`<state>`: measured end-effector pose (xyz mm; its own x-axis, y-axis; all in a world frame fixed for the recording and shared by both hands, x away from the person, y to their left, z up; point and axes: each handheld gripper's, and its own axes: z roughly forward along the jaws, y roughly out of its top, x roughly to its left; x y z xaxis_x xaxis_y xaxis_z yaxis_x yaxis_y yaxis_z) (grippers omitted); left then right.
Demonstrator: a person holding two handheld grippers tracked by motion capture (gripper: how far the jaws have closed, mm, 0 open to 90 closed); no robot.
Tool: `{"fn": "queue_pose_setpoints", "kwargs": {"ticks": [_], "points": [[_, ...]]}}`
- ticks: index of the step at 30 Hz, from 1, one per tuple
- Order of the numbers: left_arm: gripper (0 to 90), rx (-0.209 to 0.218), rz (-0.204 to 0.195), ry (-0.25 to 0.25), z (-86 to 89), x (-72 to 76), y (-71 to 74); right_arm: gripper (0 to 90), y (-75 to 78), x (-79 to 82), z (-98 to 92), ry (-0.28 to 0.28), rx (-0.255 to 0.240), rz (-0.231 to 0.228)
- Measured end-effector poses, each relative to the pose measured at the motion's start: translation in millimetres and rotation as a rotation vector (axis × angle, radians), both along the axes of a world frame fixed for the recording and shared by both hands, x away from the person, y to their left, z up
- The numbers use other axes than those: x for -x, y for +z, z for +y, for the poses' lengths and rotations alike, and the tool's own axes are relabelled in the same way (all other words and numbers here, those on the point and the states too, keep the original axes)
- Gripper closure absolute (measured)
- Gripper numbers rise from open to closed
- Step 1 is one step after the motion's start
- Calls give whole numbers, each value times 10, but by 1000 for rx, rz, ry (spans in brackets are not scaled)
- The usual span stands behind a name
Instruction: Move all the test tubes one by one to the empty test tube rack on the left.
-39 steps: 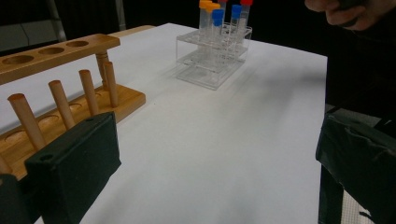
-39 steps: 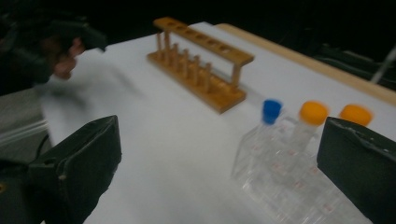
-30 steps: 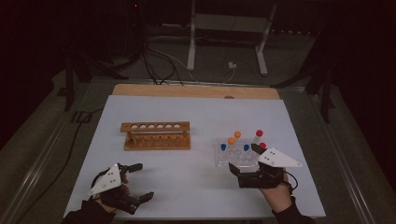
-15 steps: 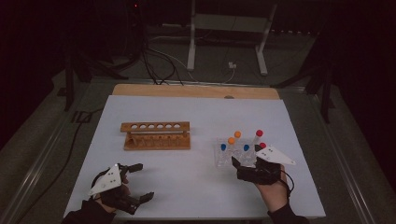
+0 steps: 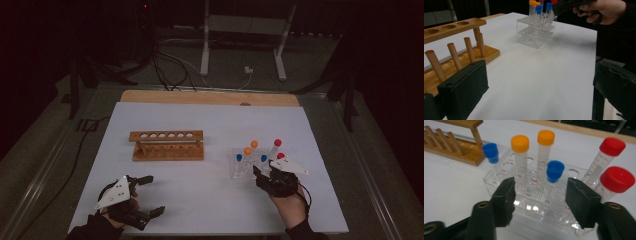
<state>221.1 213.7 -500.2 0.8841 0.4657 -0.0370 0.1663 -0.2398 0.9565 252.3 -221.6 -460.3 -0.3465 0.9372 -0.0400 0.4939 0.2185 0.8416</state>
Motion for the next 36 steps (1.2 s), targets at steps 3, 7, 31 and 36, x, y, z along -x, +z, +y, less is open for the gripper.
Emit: {"fn": "queue_pose_setpoints", "kwargs": {"ticks": [3,7,31,36], "points": [[4,0,2,-1,-2,0,-1,486,-25,-25,-12,-12,-5,18],[5,0,1,-2,-1,-1,0,551,-42,-53,-21,-27,-9,25],[5,0,8,-4,-7,0,-6,757,-148,-222,-9,-54,-2,34],[5,1,9,-3,-5,-2,-6,763,-145,-219,-8,-50,9,22]]}}
